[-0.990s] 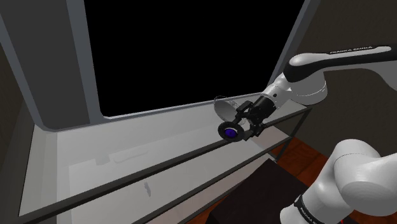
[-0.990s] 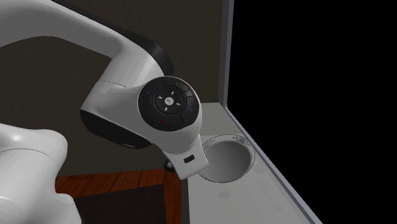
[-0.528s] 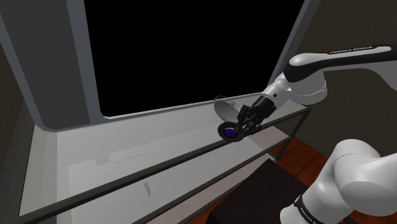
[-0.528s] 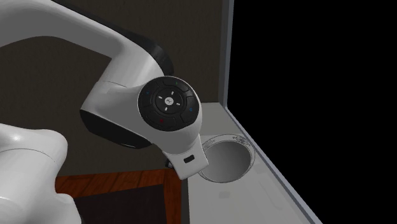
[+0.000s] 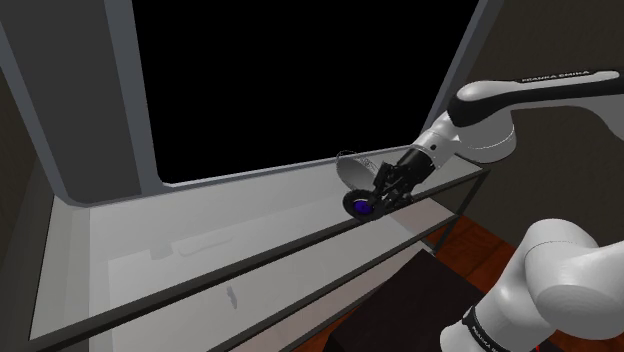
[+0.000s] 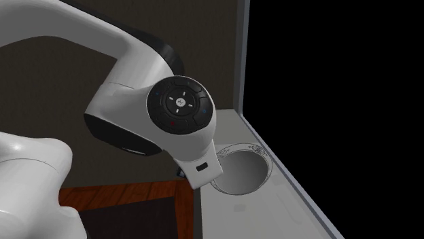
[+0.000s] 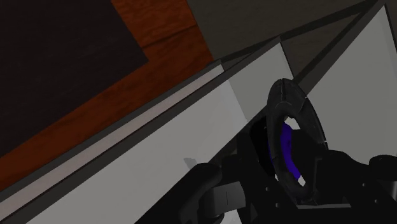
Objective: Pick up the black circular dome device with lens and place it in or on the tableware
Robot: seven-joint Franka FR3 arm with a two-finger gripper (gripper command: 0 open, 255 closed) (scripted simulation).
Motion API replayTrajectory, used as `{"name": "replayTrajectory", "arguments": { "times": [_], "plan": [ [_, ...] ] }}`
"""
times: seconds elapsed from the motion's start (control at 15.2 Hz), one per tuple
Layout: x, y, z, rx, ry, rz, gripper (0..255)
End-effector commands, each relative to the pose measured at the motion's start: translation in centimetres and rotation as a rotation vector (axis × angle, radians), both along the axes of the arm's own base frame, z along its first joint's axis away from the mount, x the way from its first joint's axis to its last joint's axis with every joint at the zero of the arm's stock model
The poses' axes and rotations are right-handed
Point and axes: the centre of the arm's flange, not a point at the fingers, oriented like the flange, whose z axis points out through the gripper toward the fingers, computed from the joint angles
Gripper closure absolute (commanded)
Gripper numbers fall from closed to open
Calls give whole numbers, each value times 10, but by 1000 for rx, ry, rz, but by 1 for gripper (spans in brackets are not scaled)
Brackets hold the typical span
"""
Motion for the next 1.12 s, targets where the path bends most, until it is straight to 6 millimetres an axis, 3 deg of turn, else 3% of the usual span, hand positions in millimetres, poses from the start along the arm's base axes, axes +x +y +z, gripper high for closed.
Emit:
{"name": "replayTrajectory", "arguments": {
  "times": [0.0,1.06],
  "plan": [
    [0,0,9,0,0,0,255],
    [0,0,94,0,0,0,255]
  ]
}}
